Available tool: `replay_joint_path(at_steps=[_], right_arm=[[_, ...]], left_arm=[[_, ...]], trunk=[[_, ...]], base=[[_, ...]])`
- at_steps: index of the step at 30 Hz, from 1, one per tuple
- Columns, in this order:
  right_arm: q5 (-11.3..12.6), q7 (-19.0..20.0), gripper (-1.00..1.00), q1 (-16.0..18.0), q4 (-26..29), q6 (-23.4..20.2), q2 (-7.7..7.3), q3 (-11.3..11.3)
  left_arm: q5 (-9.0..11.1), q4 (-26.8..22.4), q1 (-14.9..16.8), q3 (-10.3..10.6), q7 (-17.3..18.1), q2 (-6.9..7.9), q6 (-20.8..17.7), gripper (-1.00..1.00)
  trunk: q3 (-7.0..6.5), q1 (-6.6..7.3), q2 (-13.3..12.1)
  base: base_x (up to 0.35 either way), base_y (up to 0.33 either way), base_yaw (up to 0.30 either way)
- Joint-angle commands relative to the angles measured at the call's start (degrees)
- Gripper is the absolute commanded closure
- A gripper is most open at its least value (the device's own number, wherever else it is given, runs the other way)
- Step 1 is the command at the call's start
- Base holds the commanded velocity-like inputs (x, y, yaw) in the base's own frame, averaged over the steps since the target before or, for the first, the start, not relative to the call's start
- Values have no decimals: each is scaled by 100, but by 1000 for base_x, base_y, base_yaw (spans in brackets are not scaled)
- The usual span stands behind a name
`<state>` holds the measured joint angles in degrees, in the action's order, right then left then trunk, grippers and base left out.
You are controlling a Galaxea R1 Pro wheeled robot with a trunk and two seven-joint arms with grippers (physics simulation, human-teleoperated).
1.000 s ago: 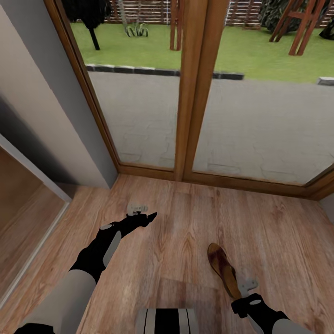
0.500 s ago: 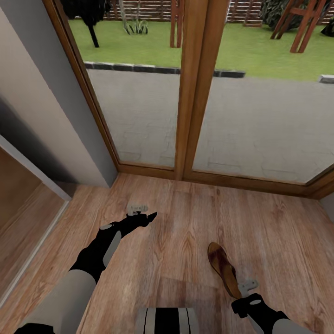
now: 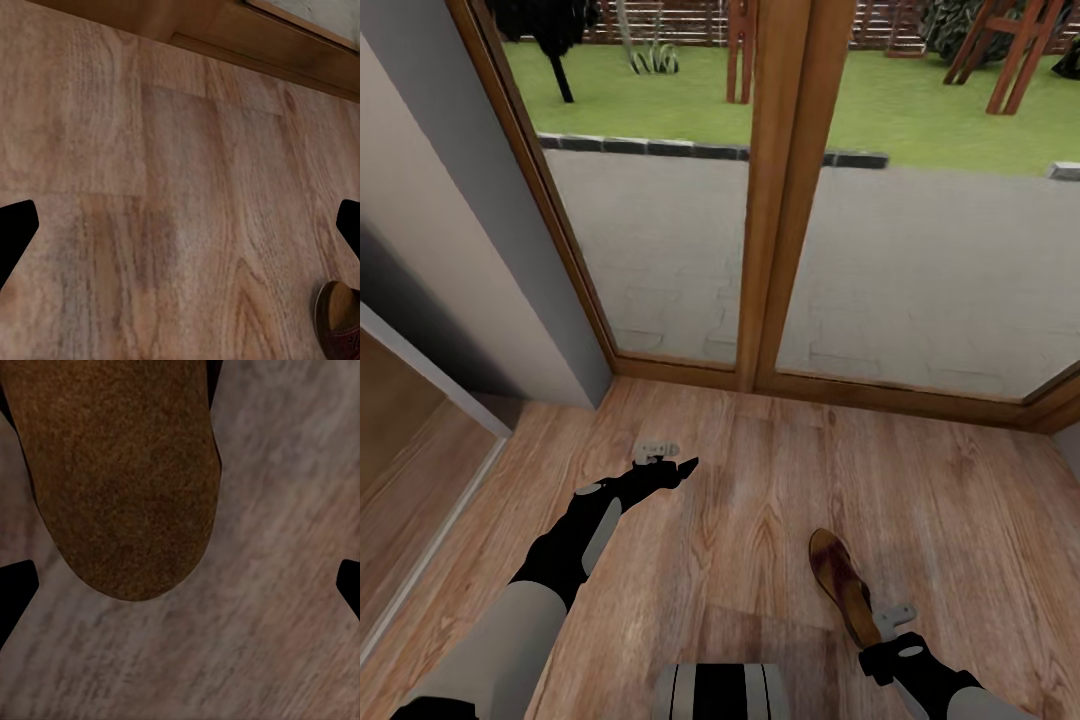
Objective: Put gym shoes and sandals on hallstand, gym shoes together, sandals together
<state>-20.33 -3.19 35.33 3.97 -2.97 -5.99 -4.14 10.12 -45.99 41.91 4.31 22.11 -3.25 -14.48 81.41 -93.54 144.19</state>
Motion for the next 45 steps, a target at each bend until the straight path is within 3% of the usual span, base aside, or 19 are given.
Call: replay_joint_path(at_steps=[1,23,35,45], right_arm=[[-59,-6,-100,0,8,-30,4,-43],[-60,-6,-100,0,7,-30,11,-36],[-59,-6,-100,0,9,-36,1,-43],[-59,-12,-100,0,7,-35,6,-43]], left_arm=[[60,-6,1,0,4,0,-55,-100],[60,-6,1,0,4,0,-55,-100],[60,-6,1,-5,4,0,-55,-100],[60,-6,1,-1,4,0,-55,-100]], trunk=[[3,1,1],[3,1,1],[347,-30,17],[398,-30,17]], base=[[1,0,0],[12,17,0],[0,0,0],[0,0,0]])
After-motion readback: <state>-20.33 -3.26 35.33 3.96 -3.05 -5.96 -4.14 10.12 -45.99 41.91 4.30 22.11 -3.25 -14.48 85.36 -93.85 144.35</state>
